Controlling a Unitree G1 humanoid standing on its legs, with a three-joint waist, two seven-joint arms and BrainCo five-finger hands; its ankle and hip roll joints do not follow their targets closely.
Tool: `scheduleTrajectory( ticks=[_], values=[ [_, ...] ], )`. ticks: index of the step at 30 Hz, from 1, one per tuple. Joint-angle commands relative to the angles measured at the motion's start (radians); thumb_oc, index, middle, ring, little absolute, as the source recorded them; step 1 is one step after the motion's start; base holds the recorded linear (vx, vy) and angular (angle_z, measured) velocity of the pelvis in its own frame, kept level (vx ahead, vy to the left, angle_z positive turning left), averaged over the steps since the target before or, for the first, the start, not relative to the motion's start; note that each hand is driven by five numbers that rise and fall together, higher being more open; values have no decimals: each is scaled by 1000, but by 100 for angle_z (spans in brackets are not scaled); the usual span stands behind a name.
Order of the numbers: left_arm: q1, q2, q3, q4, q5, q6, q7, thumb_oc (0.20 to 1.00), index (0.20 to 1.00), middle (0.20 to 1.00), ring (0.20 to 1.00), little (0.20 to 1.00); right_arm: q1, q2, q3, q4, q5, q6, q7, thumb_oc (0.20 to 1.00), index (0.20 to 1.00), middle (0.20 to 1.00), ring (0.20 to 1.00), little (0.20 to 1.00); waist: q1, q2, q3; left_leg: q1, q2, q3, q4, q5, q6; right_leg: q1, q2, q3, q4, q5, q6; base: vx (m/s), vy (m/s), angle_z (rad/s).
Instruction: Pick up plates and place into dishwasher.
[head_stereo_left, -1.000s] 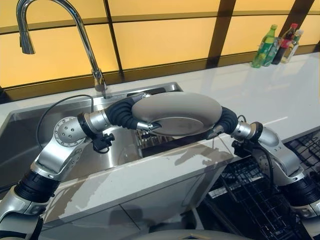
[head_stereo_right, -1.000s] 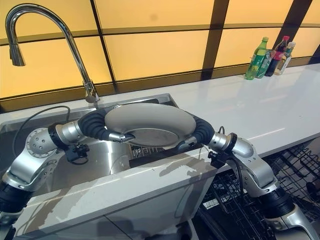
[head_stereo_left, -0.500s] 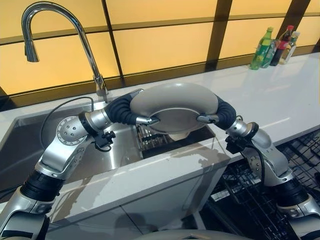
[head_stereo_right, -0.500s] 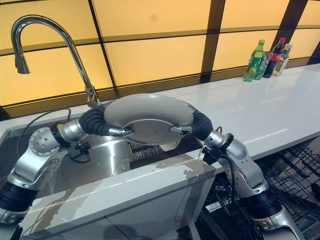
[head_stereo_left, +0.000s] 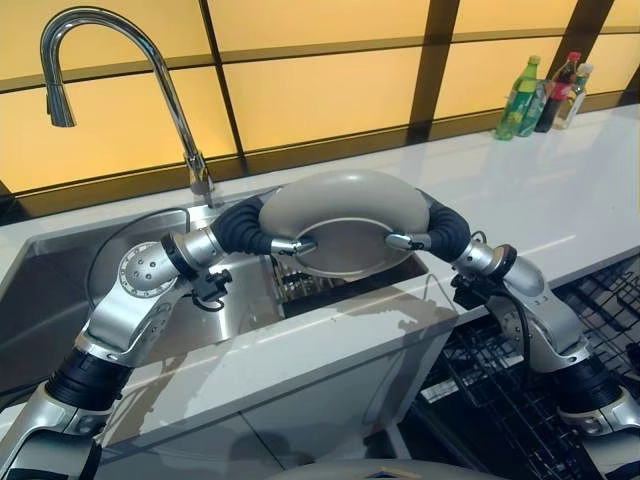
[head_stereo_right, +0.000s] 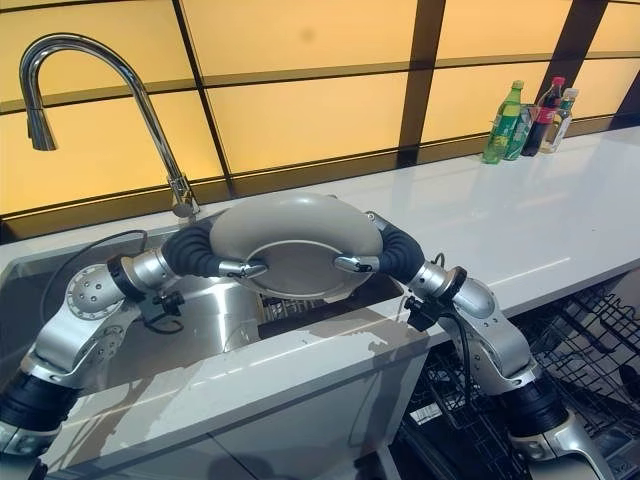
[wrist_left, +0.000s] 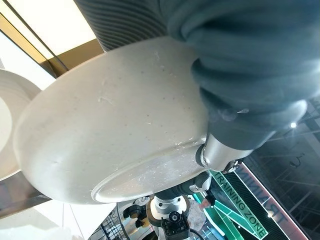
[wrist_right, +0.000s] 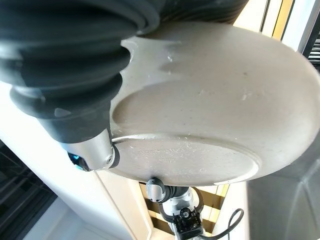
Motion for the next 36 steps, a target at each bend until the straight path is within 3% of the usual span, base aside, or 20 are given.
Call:
scheduleTrajectory(
  ticks=[1, 8, 20, 28, 36],
  values=[
    [-91, -55, -15, -8, -23, -37, 149, 1000, 1000, 1000, 1000, 1000, -59, 27, 86, -123, -92, -12, -25, 200, 200, 200, 200, 200, -26, -15, 13, -61, 7, -67, 1, 16, 32, 100, -27, -45, 23, -96, 35, 0, 0, 0],
    [-13, -123, 78, 8, -28, -85, 296, 1000, 1000, 1000, 1000, 1000, -19, 0, 6, -118, -195, -36, -68, 200, 200, 200, 200, 200, -31, -24, 13, -59, 13, -65, 1, 15, 28, 102, -23, -39, 23, -98, 32, 0, 0, 0],
    [60, -186, 259, -6, -19, -187, 503, 1000, 1000, 1000, 1000, 1000, 52, -68, -222, -121, -413, -107, -270, 200, 200, 200, 200, 200, -54, -35, 4, -63, 22, -49, 1, 19, 22, 88, -17, -30, 31, -97, 27, -9, -2, 0],
    [63, -204, 302, -5, -37, -173, 514, 1000, 1000, 1000, 1000, 1000, 88, -102, -344, -124, -468, -135, -379, 200, 200, 200, 200, 200, -78, -39, -2, -60, 22, -35, 1, 12, 21, 78, -14, -12, 36, -95, 31, -3, 4, -2],
    [68, -190, 332, -1, -72, -123, 522, 1000, 1000, 1000, 1000, 1000, 180, -118, -485, -114, -599, -154, -604, 200, 200, 200, 200, 200, -126, -40, 0, -55, 20, 3, 1, 1, 27, 57, -15, 31, 47, -86, 43, 2, 6, -11]
  ],
)
